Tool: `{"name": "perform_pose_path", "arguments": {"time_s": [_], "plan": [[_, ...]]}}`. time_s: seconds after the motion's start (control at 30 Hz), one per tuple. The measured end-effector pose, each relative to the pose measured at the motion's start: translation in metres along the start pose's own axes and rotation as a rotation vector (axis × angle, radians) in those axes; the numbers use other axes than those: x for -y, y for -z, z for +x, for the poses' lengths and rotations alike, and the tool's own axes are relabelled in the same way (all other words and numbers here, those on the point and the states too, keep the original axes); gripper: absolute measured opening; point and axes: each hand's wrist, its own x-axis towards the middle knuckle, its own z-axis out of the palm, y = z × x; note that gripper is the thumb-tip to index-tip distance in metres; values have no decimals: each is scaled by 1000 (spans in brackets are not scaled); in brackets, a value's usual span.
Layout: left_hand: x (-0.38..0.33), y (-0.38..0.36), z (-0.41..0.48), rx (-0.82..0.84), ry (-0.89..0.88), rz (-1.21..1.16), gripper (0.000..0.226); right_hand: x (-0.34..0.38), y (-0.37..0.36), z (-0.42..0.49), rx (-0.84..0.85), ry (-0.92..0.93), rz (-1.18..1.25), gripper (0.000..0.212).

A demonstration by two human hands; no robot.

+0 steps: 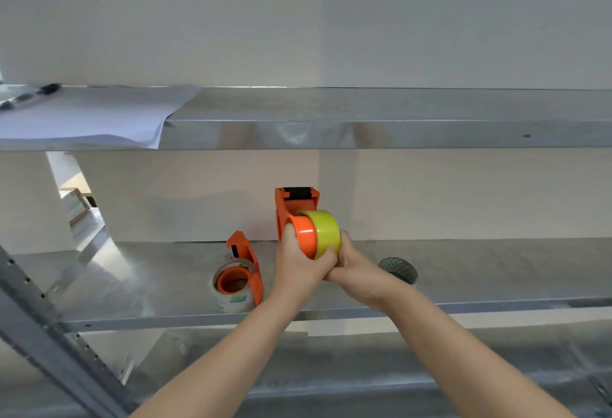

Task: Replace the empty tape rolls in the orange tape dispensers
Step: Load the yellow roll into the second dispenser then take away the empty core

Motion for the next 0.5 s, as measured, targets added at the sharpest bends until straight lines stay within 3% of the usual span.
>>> {"name": "perform_pose_path", "arguments": {"time_s": [0.17,0.23,0.27,0.33,0.4,0.43,0.5], "plan": [[-11,18,-7,97,-31,-80,34,15,-9,1,217,-33,4,74],[-13,25,-5,144,-4,-86,36,16,-17,2,246,-46,-63,70],[-13,27,-3,150,8,-70,40,16,-20,3,225,-50,-23,69],[-12,30,0,139,13,-27,42,15,-20,8,85,-72,284,68],[-13,31,1,153,0,-32,34,17,-19,14,-107,-71,586,42],[-14,30,2,169,-4,-40,30,19,-19,18,-171,-93,621,26],[-16,27,1,182,-9,-42,27,22,-20,25,-202,-168,502,33]]}}
